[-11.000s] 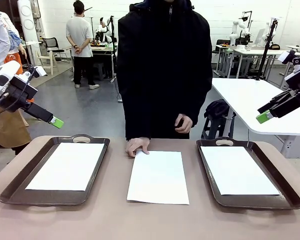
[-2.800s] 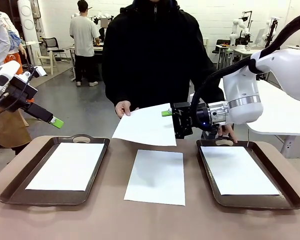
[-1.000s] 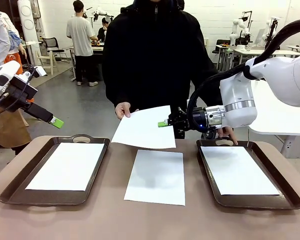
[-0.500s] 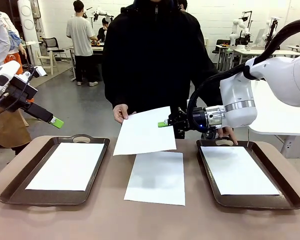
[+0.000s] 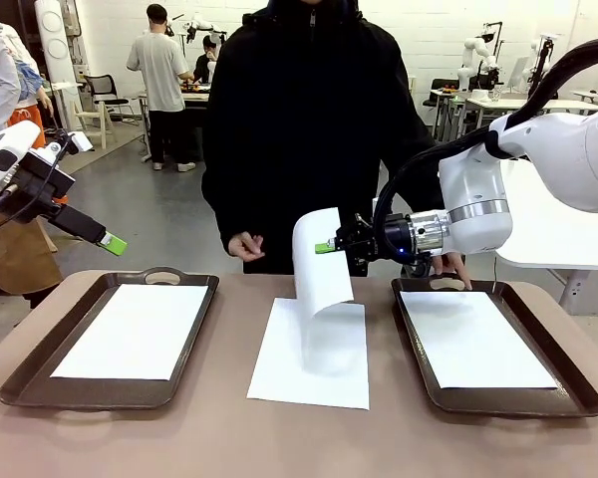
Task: Sort the A4 documents.
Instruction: Receive the A4 Paper.
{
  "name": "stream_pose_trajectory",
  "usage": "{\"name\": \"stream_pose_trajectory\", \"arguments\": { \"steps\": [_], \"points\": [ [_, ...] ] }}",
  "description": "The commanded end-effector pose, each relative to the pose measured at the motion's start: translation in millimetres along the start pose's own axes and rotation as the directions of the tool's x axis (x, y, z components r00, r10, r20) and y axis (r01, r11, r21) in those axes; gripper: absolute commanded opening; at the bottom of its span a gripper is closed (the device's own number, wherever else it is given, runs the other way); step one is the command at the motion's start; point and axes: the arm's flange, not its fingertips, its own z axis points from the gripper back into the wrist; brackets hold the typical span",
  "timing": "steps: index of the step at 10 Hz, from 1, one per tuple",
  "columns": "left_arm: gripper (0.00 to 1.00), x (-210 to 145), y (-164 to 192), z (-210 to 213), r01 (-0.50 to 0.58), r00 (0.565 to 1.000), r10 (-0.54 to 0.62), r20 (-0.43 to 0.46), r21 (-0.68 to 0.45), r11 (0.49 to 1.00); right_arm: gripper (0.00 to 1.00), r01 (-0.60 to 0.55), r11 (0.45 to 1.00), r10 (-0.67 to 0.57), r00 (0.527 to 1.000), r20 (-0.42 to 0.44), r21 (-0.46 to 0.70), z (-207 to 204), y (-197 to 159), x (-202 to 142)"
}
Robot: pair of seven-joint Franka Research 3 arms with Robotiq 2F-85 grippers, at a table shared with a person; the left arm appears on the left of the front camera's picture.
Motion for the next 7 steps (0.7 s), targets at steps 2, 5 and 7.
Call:
{"name": "stream_pose_trajectory", "arguments": {
  "steps": [2,5,7],
  "points": [
    [1.0,-0.3,0.3,0.5,0.0,1.0,0.0,0.004,-0.002,1.0,0.0,0.0,1.0,0.0,1.0,0.009,-0.005,-0.5,-0.4,0.8],
    [1.0,-0.3,0.3,0.5,0.0,1.0,0.0,0.004,-0.002,1.0,0.0,0.0,1.0,0.0,1.0,0.009,-0.005,-0.5,-0.4,0.8],
    [1.0,-0.3,0.3,0.5,0.0,1.0,0.0,0.004,-0.002,1.0,0.0,0.0,1.0,0.0,1.0,0.009,-0.005,-0.5,-0.4,0.8]
  ]
}}
